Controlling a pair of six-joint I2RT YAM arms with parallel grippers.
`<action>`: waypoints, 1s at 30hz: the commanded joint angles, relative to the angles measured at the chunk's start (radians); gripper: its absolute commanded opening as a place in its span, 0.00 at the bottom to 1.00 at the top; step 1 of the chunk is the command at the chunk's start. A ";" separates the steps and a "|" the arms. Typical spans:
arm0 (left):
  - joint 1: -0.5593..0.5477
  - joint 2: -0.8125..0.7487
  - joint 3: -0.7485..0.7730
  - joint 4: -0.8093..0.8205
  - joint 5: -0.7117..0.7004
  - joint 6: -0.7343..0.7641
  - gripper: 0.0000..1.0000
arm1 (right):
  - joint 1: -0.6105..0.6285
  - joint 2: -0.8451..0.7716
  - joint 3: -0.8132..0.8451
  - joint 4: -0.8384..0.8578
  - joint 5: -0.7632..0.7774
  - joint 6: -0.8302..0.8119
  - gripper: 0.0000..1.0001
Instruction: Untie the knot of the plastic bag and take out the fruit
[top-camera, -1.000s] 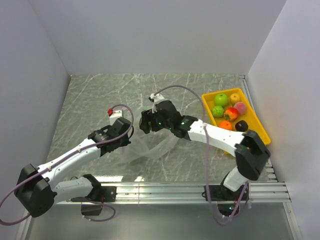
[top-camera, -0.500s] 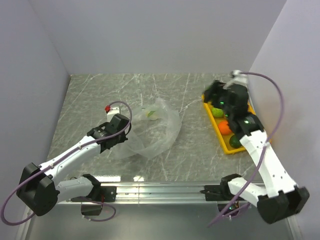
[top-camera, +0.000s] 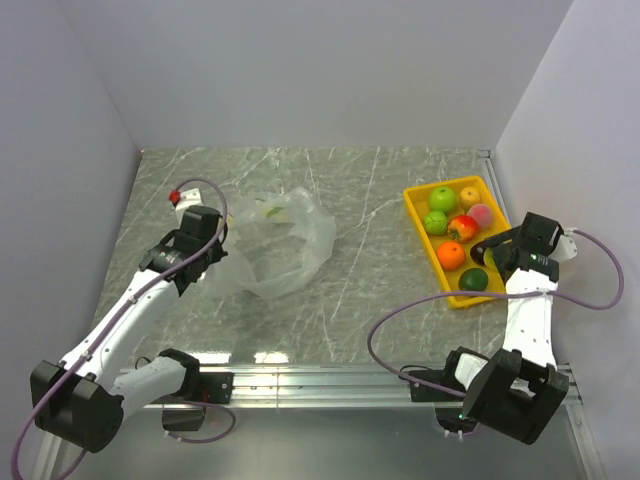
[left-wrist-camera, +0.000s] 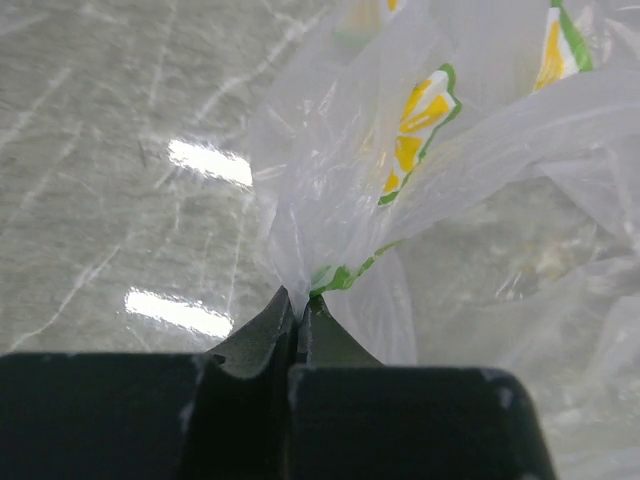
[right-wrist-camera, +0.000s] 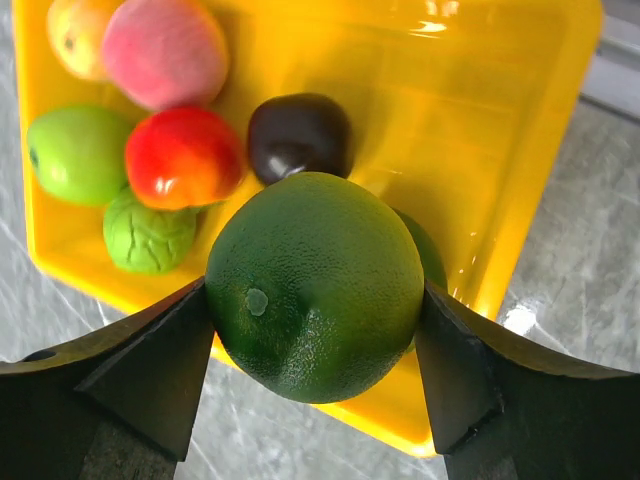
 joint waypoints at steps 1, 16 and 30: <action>0.044 -0.023 0.059 -0.004 0.033 0.049 0.01 | -0.027 0.026 0.024 0.030 0.051 0.100 0.28; 0.162 -0.024 0.094 -0.009 0.102 0.055 0.04 | -0.022 0.015 0.148 -0.042 0.094 0.036 1.00; 0.225 -0.148 0.332 -0.134 0.010 0.094 0.86 | 0.368 -0.255 0.427 0.058 0.077 -0.384 1.00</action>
